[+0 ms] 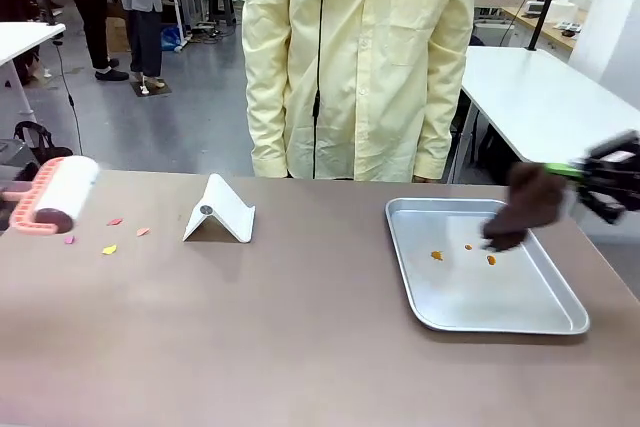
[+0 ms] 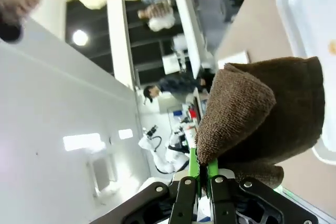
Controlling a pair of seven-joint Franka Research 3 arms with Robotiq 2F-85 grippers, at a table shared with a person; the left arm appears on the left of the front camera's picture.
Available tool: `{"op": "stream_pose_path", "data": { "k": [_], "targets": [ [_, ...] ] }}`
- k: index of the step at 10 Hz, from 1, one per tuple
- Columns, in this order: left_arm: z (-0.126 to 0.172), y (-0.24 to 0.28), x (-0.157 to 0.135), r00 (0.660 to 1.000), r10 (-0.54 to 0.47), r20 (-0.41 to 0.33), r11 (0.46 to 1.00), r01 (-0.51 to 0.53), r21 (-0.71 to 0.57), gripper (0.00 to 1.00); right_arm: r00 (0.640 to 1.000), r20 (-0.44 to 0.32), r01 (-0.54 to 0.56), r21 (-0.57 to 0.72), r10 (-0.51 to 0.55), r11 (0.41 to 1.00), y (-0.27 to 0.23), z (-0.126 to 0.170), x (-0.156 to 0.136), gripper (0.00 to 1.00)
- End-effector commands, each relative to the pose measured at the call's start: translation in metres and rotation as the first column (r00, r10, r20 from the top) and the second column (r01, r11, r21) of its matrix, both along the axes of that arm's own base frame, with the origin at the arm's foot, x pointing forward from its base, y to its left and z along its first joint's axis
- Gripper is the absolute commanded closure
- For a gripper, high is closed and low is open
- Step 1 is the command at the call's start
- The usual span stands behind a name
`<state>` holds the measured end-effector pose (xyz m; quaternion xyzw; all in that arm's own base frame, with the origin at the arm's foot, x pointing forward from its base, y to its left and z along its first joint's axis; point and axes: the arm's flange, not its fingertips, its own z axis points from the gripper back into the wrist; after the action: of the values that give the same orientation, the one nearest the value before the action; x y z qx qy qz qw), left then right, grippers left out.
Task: Clean the surface of the table.
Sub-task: Hold the Lint Roller with your left hand and the towel with your right hand.
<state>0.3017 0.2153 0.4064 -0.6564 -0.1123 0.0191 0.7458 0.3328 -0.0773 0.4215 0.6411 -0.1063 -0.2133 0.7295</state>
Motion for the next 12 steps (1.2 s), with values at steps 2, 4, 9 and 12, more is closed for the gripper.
{"op": "stream_pose_path", "data": {
  "k": [2,4,9,12],
  "targets": [
    [-0.023,0.033,-0.001,0.999,0.037,0.009,0.987,-0.035,-0.154,1.0,0.975,0.12,-0.176,-0.085,0.185,0.981,-0.066,-0.05,-0.099,1.0],
    [-0.037,0.04,0.01,0.999,0.041,-0.027,0.978,-0.045,-0.205,1.0,0.952,0.243,-0.182,-0.03,0.184,0.983,-0.097,-0.069,-0.121,1.0],
    [-0.044,0.012,0.039,0.995,0.025,-0.102,0.998,-0.019,0.064,1.0,0.969,0.228,-0.097,-0.006,0.096,0.995,-0.111,-0.076,-0.125,1.0],
    [-0.054,0.02,0.04,0.997,0.001,-0.078,1.0,-0.001,0.006,1.0,0.969,0.228,-0.097,-0.006,0.096,0.995,-0.111,-0.076,-0.125,1.0]
  ]
}}
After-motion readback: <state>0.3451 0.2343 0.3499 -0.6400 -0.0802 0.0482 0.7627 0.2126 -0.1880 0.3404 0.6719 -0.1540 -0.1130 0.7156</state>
